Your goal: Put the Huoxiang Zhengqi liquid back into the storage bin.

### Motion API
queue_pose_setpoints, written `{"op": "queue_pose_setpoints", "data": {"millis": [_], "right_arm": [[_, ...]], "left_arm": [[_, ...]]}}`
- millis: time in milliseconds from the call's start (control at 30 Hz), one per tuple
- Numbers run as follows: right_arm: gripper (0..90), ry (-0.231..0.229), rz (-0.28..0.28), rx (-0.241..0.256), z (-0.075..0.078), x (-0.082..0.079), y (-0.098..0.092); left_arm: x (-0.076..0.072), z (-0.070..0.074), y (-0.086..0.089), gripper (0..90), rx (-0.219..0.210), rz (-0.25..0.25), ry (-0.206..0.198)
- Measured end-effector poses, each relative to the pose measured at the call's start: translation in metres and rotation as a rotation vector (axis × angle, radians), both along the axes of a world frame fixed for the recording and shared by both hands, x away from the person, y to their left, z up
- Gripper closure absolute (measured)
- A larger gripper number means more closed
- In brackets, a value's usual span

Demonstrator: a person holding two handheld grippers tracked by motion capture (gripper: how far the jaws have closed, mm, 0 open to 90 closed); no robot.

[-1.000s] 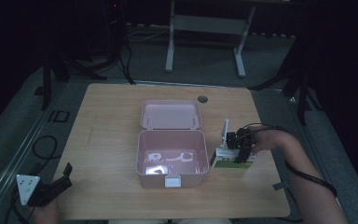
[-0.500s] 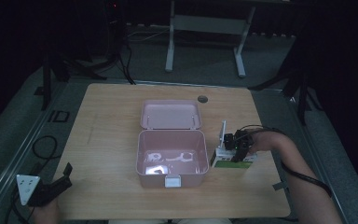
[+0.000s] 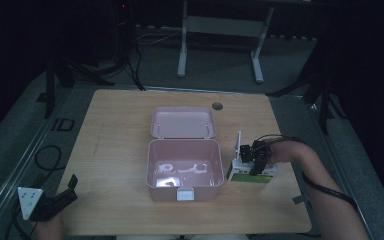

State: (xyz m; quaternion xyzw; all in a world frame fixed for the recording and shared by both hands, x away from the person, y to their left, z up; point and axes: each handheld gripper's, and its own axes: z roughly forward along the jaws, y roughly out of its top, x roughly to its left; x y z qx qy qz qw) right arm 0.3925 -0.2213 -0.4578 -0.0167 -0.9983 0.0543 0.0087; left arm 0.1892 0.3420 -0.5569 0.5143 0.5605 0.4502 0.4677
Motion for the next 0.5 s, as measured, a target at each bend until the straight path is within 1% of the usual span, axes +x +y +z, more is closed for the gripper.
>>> {"op": "queue_pose_setpoints", "data": {"millis": [333, 500], "right_arm": [[61.6, 0.002, 0.000, 0.004, 0.015, -0.008, 0.002], [61.7, 0.005, -0.009, 0.008, 0.024, -0.012, 0.004]], "left_arm": [[0.000, 0.000, 0.000, 0.9, -0.001, 0.001, 0.002], [0.000, 0.000, 0.000, 0.9, -0.003, -0.001, 0.001]]}}
